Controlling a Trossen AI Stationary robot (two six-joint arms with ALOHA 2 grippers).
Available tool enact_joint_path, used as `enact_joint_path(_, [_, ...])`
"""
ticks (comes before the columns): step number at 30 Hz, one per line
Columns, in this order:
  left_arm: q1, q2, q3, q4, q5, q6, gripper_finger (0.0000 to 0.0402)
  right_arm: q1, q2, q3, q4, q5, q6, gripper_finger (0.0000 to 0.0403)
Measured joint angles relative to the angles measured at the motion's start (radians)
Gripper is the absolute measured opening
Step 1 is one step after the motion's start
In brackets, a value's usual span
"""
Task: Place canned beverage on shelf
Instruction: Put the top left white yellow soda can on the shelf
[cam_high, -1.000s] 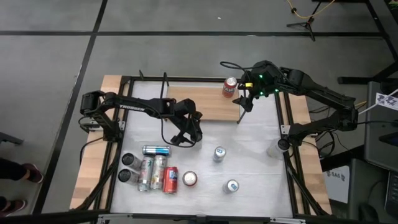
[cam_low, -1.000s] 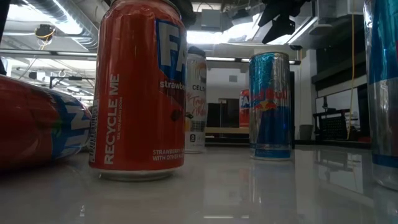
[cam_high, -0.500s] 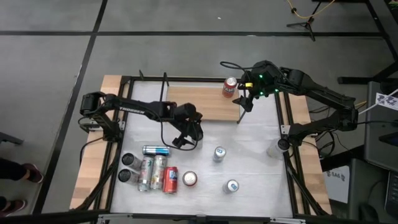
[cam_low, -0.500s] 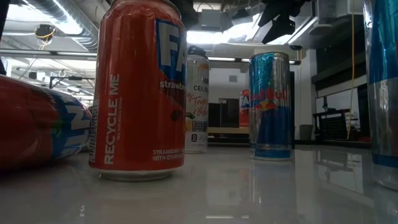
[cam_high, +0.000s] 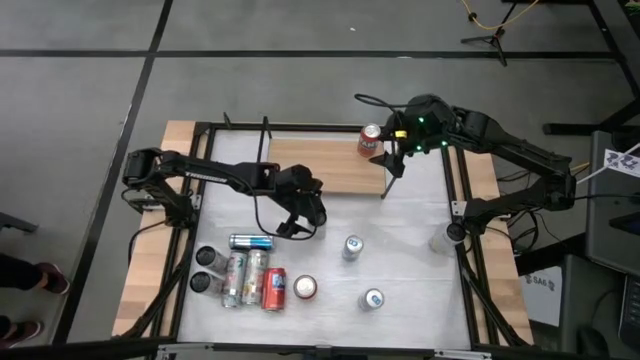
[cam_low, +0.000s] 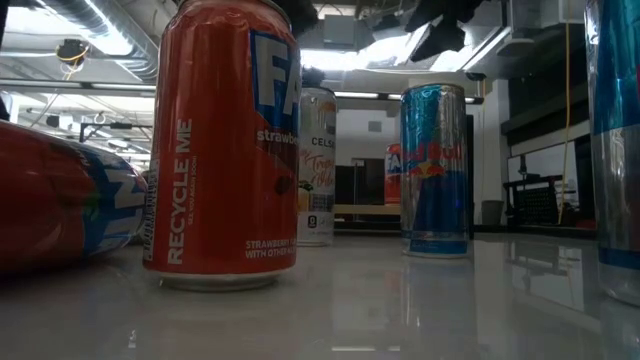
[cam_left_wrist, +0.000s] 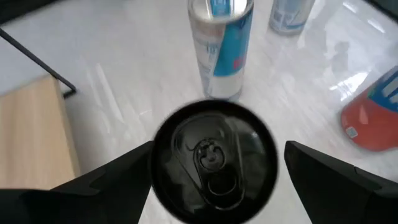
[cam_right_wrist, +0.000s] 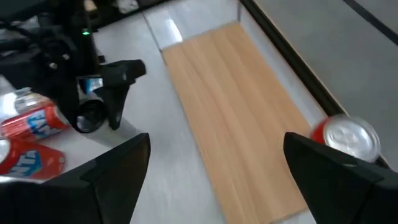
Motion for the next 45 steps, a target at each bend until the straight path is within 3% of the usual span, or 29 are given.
enact_joint_path(7, [0.002, -0.077, 0.0, -0.016, -0.035, -0.019, 0.0344, 0.008, 0.022, 0.001, 0.108, -0.118, -0.052, 0.0363])
enact_joint_path(14, [0.002, -0.169, 0.0, -0.054, -0.149, -0.034, 0.0344, 0.074, 0.098, 0.001, 0.235, -0.128, -0.075, 0.0363])
enact_joint_path(23, [0.002, -0.323, 0.0, -0.188, -0.277, -0.203, 0.0344, 0.177, 0.217, 0.001, 0.357, -0.165, -0.092, 0.0363])
enact_joint_path(34, [0.002, -0.446, 0.0, -0.386, -0.284, -0.393, 0.0344, 0.284, 0.332, 0.001, 0.357, -0.214, -0.352, 0.0363])
enact_joint_path(45, [0.002, -0.454, 0.0, -0.408, -0.285, -0.538, 0.0344, 0.306, 0.419, 0.001, 0.435, -0.222, -0.52, 0.0363])
